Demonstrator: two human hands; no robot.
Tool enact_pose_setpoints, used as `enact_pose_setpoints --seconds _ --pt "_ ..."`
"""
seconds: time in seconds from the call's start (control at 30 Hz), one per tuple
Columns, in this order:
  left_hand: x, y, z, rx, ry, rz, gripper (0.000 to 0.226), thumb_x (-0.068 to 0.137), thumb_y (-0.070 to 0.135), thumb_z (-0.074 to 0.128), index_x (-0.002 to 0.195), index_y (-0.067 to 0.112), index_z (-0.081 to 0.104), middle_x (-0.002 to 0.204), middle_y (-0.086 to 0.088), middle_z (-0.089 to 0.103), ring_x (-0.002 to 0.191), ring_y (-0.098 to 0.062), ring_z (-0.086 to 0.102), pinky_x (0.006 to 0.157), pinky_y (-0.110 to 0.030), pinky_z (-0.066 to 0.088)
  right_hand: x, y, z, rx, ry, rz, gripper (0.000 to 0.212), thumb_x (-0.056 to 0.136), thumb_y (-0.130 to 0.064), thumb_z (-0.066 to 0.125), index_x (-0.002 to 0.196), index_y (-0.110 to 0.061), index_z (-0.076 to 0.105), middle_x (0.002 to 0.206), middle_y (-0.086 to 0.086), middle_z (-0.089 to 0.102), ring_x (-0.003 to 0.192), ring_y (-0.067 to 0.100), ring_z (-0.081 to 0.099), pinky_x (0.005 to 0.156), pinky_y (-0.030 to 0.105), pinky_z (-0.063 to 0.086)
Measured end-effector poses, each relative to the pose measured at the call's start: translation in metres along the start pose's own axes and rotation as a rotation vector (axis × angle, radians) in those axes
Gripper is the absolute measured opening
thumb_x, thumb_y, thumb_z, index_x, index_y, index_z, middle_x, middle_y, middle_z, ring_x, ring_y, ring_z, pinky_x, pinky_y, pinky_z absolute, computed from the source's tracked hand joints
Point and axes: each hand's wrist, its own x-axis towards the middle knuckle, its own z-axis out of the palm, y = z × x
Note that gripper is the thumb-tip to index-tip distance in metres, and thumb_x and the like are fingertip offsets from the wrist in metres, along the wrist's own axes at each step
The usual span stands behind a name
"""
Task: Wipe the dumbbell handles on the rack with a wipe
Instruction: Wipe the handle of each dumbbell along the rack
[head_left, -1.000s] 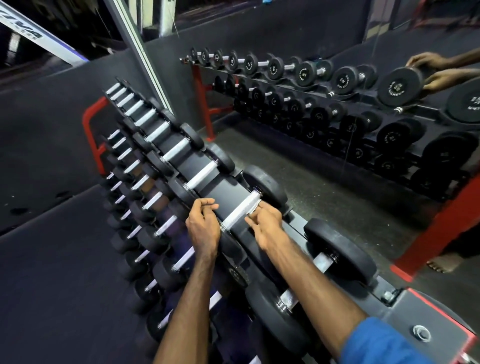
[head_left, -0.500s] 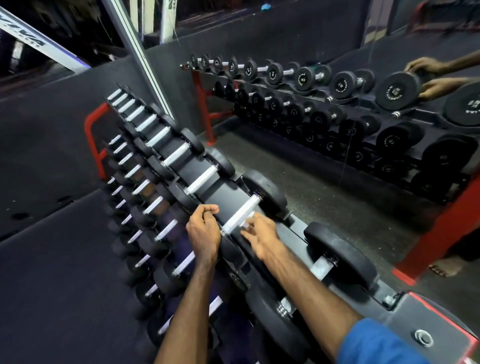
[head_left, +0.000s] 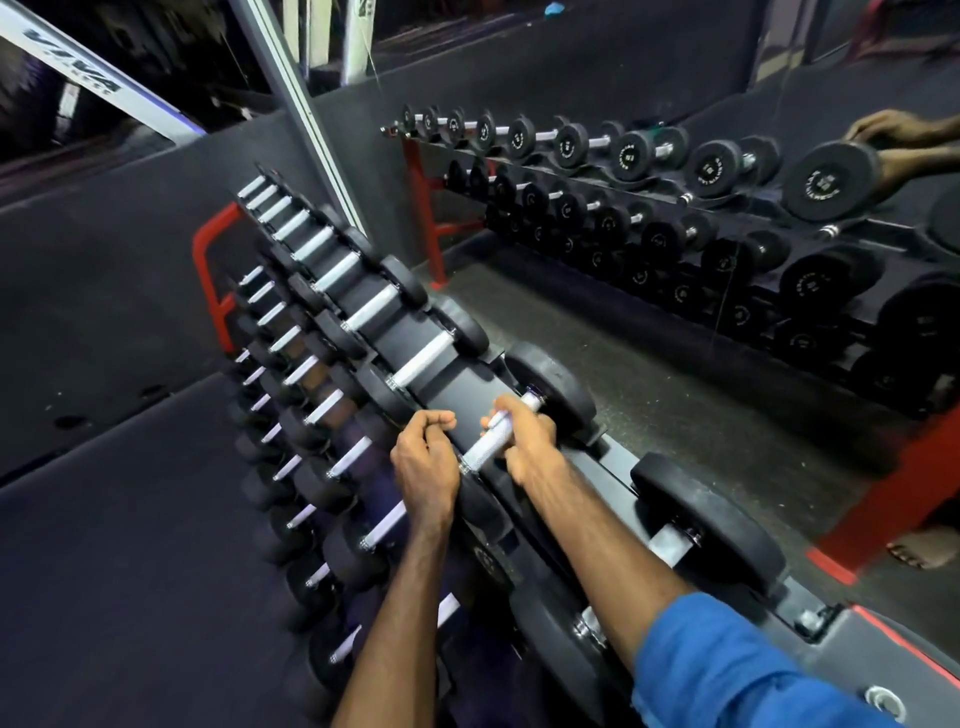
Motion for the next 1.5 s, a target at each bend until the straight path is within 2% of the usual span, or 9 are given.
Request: enact_pose_setpoints --seconds 0.17,0.3,0.43,0.57,0.73,0.9,1.1,1.27,1.5 --pt "0.002 -0.003 0.001 -0.011 -0.006 0.004 0.03 0.084 0.021 0.045 0.087 0.026 0.074 0.089 0.014 0.078 0.095 -0.019 0.073 0.093 -0.044 0.057 -0.006 0.012 -0.008 -0.053 -0.09 0.054 0.006 0.083 -0.005 0.069 0.081 -0.006 0.063 0.066 0.012 0.068 0.061 0.024 0.069 0.057 0.027 0.05" --pt "0.002 -0.004 0.002 -0.019 -0.003 0.019 0.03 0.083 0.022 0.045 0.087 0.023 0.074 0.088 0.012 0.078 0.092 -0.019 0.073 0.092 -0.045 0.058 0.002 0.006 -0.005 -0.002 -0.073 0.012 0.035 0.076 -0.015 0.089 0.1 -0.008 0.064 0.074 0.01 0.064 0.063 0.023 0.065 0.063 0.032 0.049" --pt "0.003 -0.005 0.002 -0.007 -0.016 0.013 0.028 0.084 0.02 0.045 0.086 0.025 0.073 0.089 0.012 0.078 0.094 -0.018 0.073 0.094 -0.046 0.057 -0.007 0.011 -0.003 -0.034 -0.083 0.008 0.026 0.079 0.005 0.077 0.088 -0.011 0.059 0.07 0.01 0.067 0.054 0.019 0.066 0.054 0.026 0.049" --pt "0.0 -0.004 0.002 -0.014 -0.004 0.025 0.029 0.083 0.02 0.045 0.086 0.025 0.074 0.088 0.012 0.078 0.093 -0.018 0.073 0.092 -0.046 0.058 0.004 -0.009 -0.008 0.036 -0.002 0.009 0.008 0.074 -0.003 0.072 0.077 -0.006 0.065 0.069 0.012 0.073 0.054 0.02 0.067 0.055 0.028 0.04" --pt "0.002 -0.004 0.002 -0.018 -0.007 0.01 0.028 0.085 0.021 0.046 0.088 0.024 0.074 0.089 0.011 0.079 0.093 -0.017 0.073 0.094 -0.045 0.057 -0.009 0.009 -0.019 0.006 -0.166 0.081 0.005 0.088 -0.005 0.068 0.088 -0.009 0.068 0.088 0.014 0.075 0.071 0.023 0.073 0.067 0.03 0.056" --pt "0.0 -0.003 0.003 -0.016 -0.002 0.011 0.029 0.085 0.02 0.046 0.088 0.023 0.074 0.088 0.011 0.079 0.093 -0.017 0.073 0.092 -0.043 0.057 0.001 -0.011 -0.025 0.125 -0.08 0.029 0.004 0.087 -0.005 0.072 0.084 -0.007 0.073 0.08 0.013 0.075 0.067 0.022 0.072 0.069 0.032 0.055" --pt "0.001 -0.003 0.002 -0.024 -0.01 0.011 0.028 0.086 0.02 0.046 0.089 0.024 0.073 0.088 0.012 0.079 0.094 -0.017 0.073 0.093 -0.042 0.057 -0.01 0.02 -0.031 -0.031 -0.224 0.096 0.023 0.087 -0.009 0.077 0.109 -0.008 0.069 0.105 0.021 0.076 0.079 0.023 0.072 0.068 0.032 0.06" --pt "-0.001 -0.002 0.001 0.004 0.012 0.025 0.028 0.086 0.018 0.047 0.089 0.024 0.074 0.09 0.013 0.078 0.095 -0.014 0.071 0.095 -0.042 0.055 -0.001 -0.005 -0.027 0.144 -0.114 0.026 0.003 0.091 -0.008 0.071 0.093 -0.007 0.071 0.081 0.013 0.074 0.074 0.024 0.07 0.07 0.032 0.057" --pt "-0.001 -0.002 0.0 0.006 -0.003 0.019 0.027 0.087 0.019 0.047 0.088 0.027 0.073 0.09 0.015 0.078 0.095 -0.015 0.071 0.095 -0.043 0.055 -0.011 0.018 -0.029 -0.11 -0.209 0.079 0.016 0.088 -0.005 0.075 0.102 -0.007 0.067 0.084 0.013 0.073 0.067 0.018 0.069 0.066 0.032 0.06"
